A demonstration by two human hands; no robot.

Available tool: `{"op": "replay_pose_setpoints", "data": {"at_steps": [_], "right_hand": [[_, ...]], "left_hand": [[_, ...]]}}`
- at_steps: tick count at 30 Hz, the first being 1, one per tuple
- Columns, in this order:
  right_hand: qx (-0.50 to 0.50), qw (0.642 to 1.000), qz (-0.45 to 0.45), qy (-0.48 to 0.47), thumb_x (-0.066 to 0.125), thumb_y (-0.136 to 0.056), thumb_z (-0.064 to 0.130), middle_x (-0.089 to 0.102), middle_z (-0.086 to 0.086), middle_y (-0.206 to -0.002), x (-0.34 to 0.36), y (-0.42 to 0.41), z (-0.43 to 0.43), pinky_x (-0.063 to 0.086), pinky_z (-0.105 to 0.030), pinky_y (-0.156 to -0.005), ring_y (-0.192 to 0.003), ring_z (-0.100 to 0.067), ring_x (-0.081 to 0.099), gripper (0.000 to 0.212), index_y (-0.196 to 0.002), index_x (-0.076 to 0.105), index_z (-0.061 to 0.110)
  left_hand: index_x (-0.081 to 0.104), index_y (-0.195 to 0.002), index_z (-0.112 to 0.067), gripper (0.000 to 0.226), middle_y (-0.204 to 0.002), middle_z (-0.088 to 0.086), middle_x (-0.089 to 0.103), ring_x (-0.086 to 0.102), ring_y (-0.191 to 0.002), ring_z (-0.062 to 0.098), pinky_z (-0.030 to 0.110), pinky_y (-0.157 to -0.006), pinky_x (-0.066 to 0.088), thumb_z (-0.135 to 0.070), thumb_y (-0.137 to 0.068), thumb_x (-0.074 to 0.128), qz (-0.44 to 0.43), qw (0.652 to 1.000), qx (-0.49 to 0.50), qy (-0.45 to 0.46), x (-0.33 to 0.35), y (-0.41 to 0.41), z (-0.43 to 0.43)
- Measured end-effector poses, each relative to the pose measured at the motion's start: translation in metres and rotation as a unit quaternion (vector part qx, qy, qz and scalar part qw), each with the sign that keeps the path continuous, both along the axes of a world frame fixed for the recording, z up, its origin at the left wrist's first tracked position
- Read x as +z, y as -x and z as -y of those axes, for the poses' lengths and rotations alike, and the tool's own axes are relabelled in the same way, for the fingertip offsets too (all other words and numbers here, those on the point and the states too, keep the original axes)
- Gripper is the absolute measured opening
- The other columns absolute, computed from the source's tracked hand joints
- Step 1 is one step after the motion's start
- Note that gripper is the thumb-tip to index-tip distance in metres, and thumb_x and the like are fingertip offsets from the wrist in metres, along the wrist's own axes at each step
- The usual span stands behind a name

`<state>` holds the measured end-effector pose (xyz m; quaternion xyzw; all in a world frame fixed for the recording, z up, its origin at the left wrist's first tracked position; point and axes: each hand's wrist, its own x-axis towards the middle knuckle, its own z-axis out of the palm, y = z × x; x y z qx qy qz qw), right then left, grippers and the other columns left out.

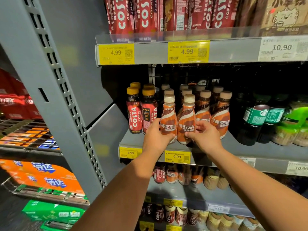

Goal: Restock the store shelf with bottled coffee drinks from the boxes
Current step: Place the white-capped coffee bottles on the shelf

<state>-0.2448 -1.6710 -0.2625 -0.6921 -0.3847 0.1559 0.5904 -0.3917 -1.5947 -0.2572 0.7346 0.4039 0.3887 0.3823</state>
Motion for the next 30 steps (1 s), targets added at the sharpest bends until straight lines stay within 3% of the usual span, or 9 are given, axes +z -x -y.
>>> {"op": "replay_pose_setpoints", "data": {"at_steps": [5, 10, 14, 17, 19, 24, 26, 30], "right_hand": [[0.011, 1.0, -0.011, -0.002, 0.081, -0.07, 0.004, 0.067, 0.002, -0.095, 0.004, 0.001, 0.002, 0.051, -0.02, -0.072, -0.082, -0.008, 0.066, 0.038, -0.101, 0.062, 0.014], [0.005, 1.0, -0.012, 0.0, 0.082, -0.069, 0.006, 0.066, 0.008, -0.091, 0.005, 0.002, 0.004, 0.047, -0.009, -0.062, -0.077, 0.002, 0.063, 0.037, -0.097, 0.062, 0.017], [-0.002, 0.999, 0.032, 0.023, 0.081, -0.071, 0.013, 0.061, 0.01, -0.094, 0.005, 0.006, 0.007, 0.042, -0.009, -0.064, -0.076, 0.002, 0.058, 0.037, -0.101, 0.061, 0.019], [-0.042, 0.988, 0.131, 0.068, 0.077, -0.076, 0.019, 0.059, 0.009, -0.091, 0.009, 0.009, 0.016, 0.041, -0.02, -0.069, -0.08, -0.008, 0.054, 0.034, -0.106, 0.062, 0.012], [-0.043, 0.974, 0.197, 0.1, 0.071, -0.079, 0.02, 0.066, 0.003, -0.09, 0.017, 0.007, 0.027, 0.043, -0.026, -0.066, -0.078, -0.016, 0.059, 0.022, -0.096, 0.062, 0.008], [-0.011, 0.89, 0.41, 0.199, 0.057, -0.084, 0.029, 0.061, -0.009, -0.099, 0.049, 0.007, 0.058, 0.047, -0.033, -0.071, -0.093, -0.028, 0.059, 0.02, -0.094, 0.058, 0.012], [0.005, 0.87, 0.442, 0.221, 0.055, -0.085, 0.031, 0.061, -0.01, -0.098, 0.056, 0.01, 0.071, 0.047, -0.034, -0.072, -0.095, -0.03, 0.059, 0.018, -0.088, 0.053, 0.013], [0.018, 0.843, 0.463, 0.274, 0.055, -0.086, 0.032, 0.061, -0.012, -0.1, 0.056, 0.014, 0.1, 0.044, -0.033, -0.07, -0.095, -0.032, 0.059, 0.021, -0.09, 0.055, 0.011]], "left_hand": [[0.05, -0.124, -0.025, 0.059, -0.099, -0.006, 0.062, 0.066, -0.094, 0.017, 0.043, -0.087, 0.054, -0.01, -0.074, 0.078, 0.03, 0.999, -0.001, 0.019, -0.003, 0.0, 0.001], [0.049, -0.126, -0.025, 0.06, -0.103, -0.005, 0.061, 0.066, -0.093, 0.016, 0.04, -0.089, 0.054, -0.011, -0.075, 0.077, 0.026, 0.999, 0.001, 0.021, -0.002, 0.002, 0.001], [0.048, -0.125, -0.025, 0.057, -0.108, -0.005, 0.062, 0.065, -0.095, 0.016, 0.039, -0.089, 0.053, -0.012, -0.076, 0.076, 0.012, 1.0, -0.009, 0.02, -0.002, 0.004, 0.004], [0.05, -0.123, -0.022, 0.05, -0.115, -0.002, 0.059, 0.058, -0.106, 0.02, 0.038, -0.091, 0.048, -0.022, -0.078, 0.073, -0.075, 0.995, 0.023, -0.055, 0.002, 0.012, 0.01], [0.049, -0.124, -0.021, 0.046, -0.118, 0.0, 0.056, 0.055, -0.108, 0.021, 0.036, -0.086, 0.046, -0.026, -0.083, 0.067, -0.147, 0.98, 0.045, -0.128, 0.009, 0.019, 0.019], [0.055, -0.113, -0.013, 0.029, -0.109, 0.005, 0.058, 0.054, -0.103, 0.025, 0.038, -0.08, 0.049, -0.027, -0.088, 0.055, -0.308, 0.916, 0.029, -0.254, 0.041, 0.028, 0.048], [0.057, -0.105, -0.011, 0.023, -0.104, 0.006, 0.059, 0.055, -0.1, 0.027, 0.037, -0.077, 0.048, -0.026, -0.088, 0.053, -0.354, 0.888, 0.016, -0.292, 0.049, 0.03, 0.062], [0.058, -0.093, -0.011, 0.016, -0.101, 0.008, 0.059, 0.057, -0.096, 0.028, 0.036, -0.075, 0.047, -0.024, -0.087, 0.051, -0.393, 0.873, 0.002, -0.289, 0.052, 0.031, 0.092]]}}
